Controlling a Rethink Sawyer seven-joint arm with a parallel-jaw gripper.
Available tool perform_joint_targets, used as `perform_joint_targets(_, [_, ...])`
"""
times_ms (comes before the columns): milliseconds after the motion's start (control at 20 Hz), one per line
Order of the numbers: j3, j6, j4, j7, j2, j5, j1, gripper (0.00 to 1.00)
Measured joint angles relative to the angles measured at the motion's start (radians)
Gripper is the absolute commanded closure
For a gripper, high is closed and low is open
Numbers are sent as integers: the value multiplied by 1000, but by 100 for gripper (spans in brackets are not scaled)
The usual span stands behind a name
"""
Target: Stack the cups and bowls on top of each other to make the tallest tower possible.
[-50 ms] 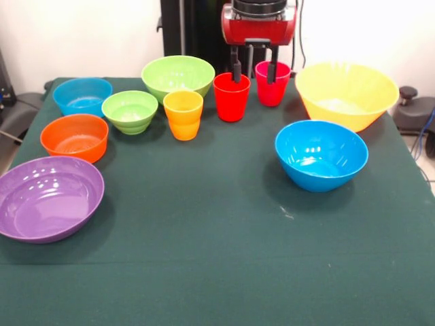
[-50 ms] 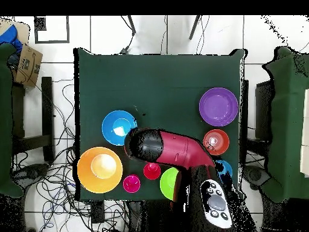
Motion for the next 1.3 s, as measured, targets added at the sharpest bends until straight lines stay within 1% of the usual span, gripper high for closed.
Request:
perform_joint_targets(100, [8,18,-4,0,-9,0,-15,0])
perform_joint_targets(500, [36,160,-32,0,-53,0,-68,0])
perform_joint_targets(650, [62,170,-34,0,-68,-13,-110,0])
perform_joint_targets(950, [109,170,-35,0,-62,-69,-218,0])
perform_joint_targets(1000, [127,170,-39,0,-55,-94,-257,0])
perform_joint_targets(1200, [150,170,-51,0,-37,-132,-310,0])
perform_joint_targets(1250, [162,169,-60,0,-25,-155,-335,0])
perform_joint_targets(1300, [168,168,-64,0,-18,-167,-346,0])
